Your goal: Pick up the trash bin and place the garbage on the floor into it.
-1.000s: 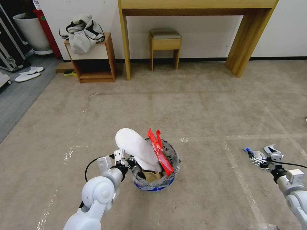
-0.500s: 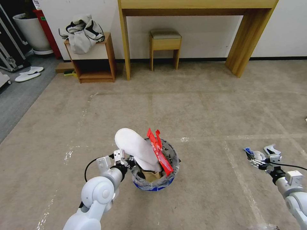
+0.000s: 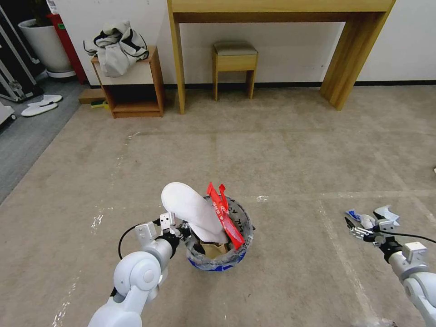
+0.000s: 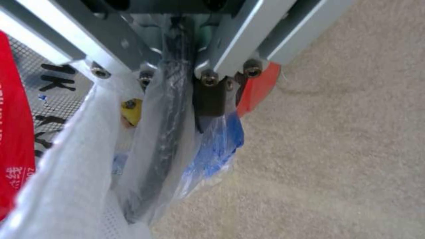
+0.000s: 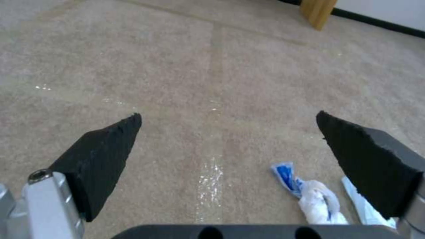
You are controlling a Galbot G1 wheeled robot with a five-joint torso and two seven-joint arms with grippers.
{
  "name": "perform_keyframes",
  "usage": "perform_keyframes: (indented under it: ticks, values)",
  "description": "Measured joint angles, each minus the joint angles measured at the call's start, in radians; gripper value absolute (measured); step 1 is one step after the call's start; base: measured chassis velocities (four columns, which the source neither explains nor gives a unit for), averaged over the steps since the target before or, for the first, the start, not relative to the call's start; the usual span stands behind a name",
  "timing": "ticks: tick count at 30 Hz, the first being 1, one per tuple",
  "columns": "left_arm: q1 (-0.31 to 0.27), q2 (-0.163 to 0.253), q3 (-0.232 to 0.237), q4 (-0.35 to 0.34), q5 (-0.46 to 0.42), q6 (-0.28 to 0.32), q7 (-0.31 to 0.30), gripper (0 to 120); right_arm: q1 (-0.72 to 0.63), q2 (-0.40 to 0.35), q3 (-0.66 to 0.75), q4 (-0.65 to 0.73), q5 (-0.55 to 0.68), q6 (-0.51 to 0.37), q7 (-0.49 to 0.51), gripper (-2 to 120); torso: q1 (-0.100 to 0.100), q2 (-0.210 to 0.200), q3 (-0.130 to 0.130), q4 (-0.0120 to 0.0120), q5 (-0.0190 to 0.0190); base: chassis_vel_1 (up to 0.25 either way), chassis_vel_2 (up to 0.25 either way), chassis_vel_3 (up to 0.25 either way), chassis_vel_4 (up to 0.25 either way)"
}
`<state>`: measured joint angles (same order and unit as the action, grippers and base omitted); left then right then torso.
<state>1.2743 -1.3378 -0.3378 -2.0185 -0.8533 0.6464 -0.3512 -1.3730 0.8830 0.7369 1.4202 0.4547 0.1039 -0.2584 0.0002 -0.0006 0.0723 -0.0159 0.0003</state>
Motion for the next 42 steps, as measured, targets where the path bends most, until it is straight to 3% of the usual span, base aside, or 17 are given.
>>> perform_keyframes:
  ticks: [11, 26, 27, 42]
  values:
    - [0.005, -0.001, -0.007, 0.002, 0.002, 0.000, 0.000, 1, 0.008, 0.003, -0.003, -0.016, 0.014, 0.004, -0.016, 100, 0.000, 0.000, 0.000, -0.0001, 0.0001, -0.046, 0.047, 0.050, -0.054]
    - [0.007, 0.004, -0.007, -0.002, 0.000, -0.003, -0.001, 1, 0.004, 0.003, -0.004, -0.016, 0.025, 0.029, 0.005, 100, 0.000, 0.000, 0.000, -0.0003, 0.0002, -0.231, 0.248, 0.258, -0.246]
    - [0.006, 0.003, -0.009, -0.003, 0.000, -0.004, -0.001, 1, 0.004, 0.003, -0.005, -0.015, 0.024, 0.029, 0.009, 100, 0.000, 0.000, 0.000, 0.0005, 0.0002, -0.230, 0.258, 0.205, -0.239]
    - [0.004, 0.013, 0.000, -0.006, 0.004, -0.008, 0.002, 1, -0.015, 0.003, 0.017, -0.021, 0.008, 0.020, 0.027, 100, 0.000, 0.000, 0.000, -0.0003, 0.0001, -0.021, 0.015, 0.003, -0.014]
